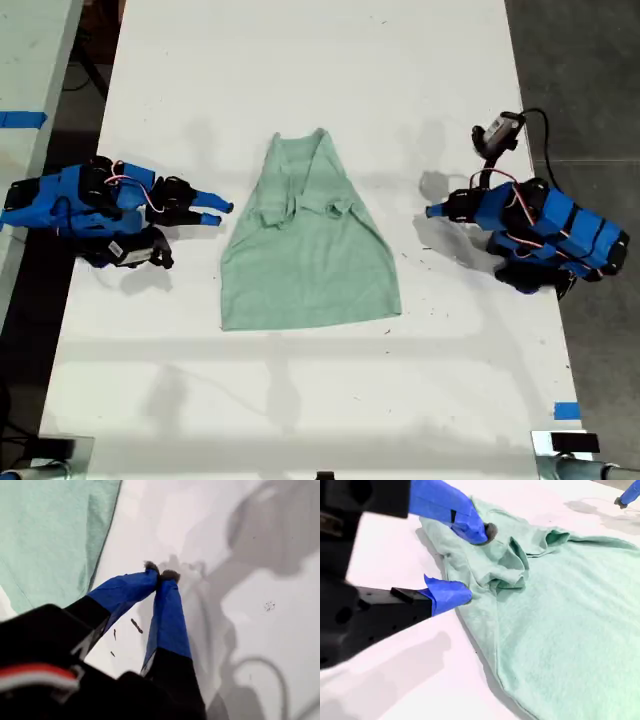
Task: Fold t shirt
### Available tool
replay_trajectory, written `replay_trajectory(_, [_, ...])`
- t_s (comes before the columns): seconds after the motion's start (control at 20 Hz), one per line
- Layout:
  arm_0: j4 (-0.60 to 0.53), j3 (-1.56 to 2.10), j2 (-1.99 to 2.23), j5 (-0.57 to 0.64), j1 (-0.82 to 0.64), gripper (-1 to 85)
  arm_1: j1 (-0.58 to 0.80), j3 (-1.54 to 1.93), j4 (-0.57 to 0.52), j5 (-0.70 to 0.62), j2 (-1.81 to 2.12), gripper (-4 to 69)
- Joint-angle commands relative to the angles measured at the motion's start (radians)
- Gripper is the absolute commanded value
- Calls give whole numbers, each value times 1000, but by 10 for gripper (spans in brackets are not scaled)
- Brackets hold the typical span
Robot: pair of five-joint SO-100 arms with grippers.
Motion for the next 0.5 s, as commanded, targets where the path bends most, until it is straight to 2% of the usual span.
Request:
replay_trajectory(0.0, [-2, 44, 8, 8, 3, 159, 0, 55, -5, 0, 15, 22])
replay_trajectory(0.45, [-2, 44, 8, 8, 3, 159, 2, 55, -2, 8, 15, 22])
